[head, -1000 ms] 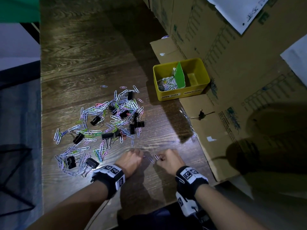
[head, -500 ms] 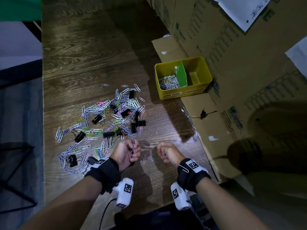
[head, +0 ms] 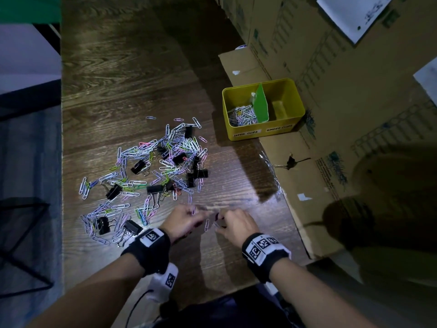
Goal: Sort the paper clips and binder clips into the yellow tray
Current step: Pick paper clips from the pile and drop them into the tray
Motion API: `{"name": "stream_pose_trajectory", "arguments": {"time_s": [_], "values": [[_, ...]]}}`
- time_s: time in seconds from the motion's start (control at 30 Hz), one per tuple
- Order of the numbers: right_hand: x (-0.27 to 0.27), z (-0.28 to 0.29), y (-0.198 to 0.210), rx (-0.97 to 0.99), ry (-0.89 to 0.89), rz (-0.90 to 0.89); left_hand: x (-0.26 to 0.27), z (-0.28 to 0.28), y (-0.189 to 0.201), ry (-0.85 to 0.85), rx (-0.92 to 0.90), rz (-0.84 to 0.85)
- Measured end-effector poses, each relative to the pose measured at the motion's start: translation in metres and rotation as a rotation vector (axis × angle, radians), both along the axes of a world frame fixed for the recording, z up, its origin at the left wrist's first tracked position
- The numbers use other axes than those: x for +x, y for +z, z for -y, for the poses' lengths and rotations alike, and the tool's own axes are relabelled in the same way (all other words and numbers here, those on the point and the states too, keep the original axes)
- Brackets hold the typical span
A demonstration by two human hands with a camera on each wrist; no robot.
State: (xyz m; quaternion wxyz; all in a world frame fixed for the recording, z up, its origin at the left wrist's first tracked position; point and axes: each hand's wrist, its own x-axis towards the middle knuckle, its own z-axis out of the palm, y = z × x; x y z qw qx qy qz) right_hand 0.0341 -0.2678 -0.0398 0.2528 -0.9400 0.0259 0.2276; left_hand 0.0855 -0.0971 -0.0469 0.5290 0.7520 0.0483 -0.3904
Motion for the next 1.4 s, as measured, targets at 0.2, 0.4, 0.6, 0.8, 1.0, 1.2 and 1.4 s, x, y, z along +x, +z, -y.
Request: {"name": "stream_pose_trajectory", "arguments": {"time_s": [0.2,0.4,0.6,0.8,1.0,1.2,1.4], "values": [[0.004,0.0,-0.002,-0.059,0.104,0.027,-0.005,0.005,0.0,-0.447,0.496,0.529],[0.01,0.003,-0.004,0.029,0.051,-0.021,-0.009,0.014,0.01,-0.574,0.659,0.581],[0.013,0.013,-0.004,0.257,-0.118,-0.128,-0.02,0.015,-0.003,-0.621,0.721,0.566],[0.026,0.036,-0.001,0.818,-0.6,-0.264,0.005,0.025,0.009,0.047,0.094,-0.114],[0.073,0.067,0.043,1.242,-0.736,-0.205,0.07,0.065,0.059,0.259,-0.464,-0.321],[0.146,0.101,0.081,1.068,-0.657,0.021,0.161,0.14,0.087,0.304,-0.271,-0.154],[0.216,0.114,0.084,0.496,-0.642,0.177,0.221,0.19,0.08,0.282,-0.058,0.02]]}}
